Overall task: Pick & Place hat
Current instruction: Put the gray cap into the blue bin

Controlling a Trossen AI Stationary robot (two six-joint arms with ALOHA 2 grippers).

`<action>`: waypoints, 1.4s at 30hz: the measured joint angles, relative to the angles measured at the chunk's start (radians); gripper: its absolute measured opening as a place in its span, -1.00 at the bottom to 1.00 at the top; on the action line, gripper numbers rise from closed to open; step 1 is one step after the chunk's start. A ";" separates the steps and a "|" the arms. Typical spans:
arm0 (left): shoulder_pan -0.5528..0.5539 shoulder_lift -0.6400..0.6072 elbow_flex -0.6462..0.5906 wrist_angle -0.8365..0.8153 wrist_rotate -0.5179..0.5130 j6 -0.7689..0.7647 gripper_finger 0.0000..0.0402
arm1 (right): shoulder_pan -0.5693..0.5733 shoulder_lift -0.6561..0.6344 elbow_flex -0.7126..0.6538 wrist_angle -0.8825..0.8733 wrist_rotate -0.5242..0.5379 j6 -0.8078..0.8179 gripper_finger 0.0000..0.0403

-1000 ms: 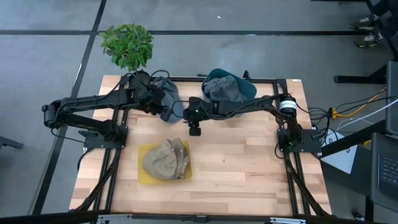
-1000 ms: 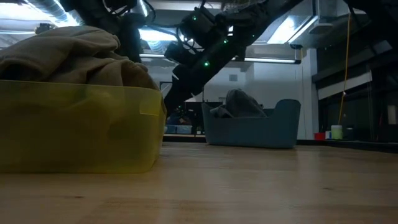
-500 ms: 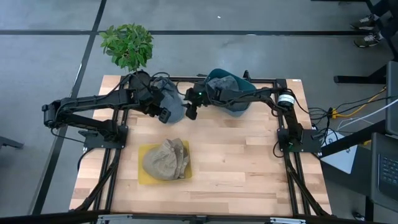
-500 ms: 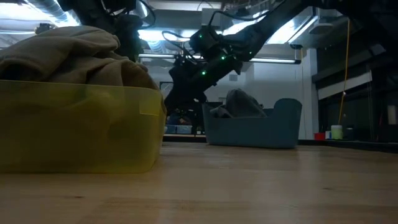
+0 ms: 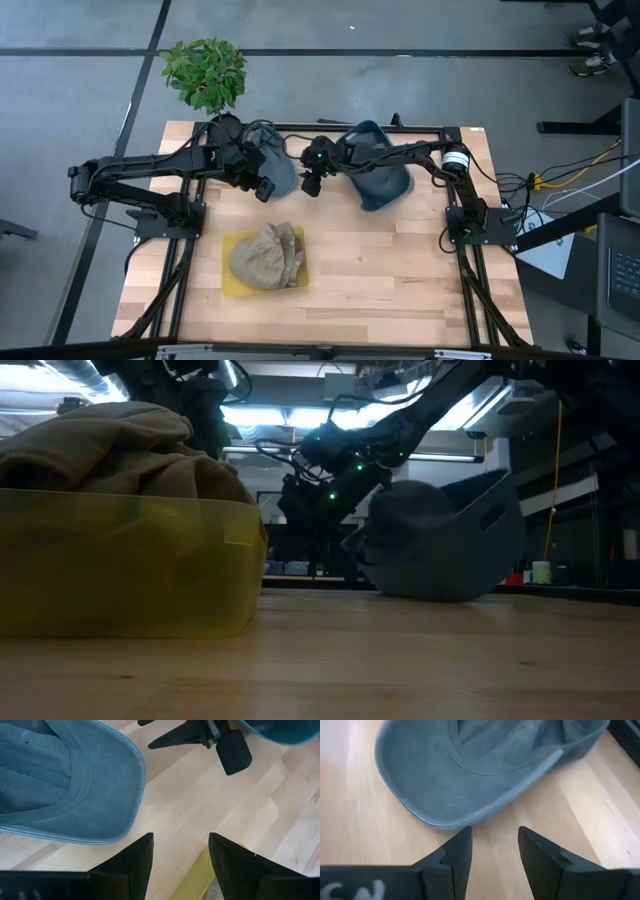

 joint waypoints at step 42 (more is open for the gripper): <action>0.000 0.000 0.000 0.006 0.000 -0.009 -0.08 | -0.042 0.125 0.279 -0.160 -0.129 0.144 -0.21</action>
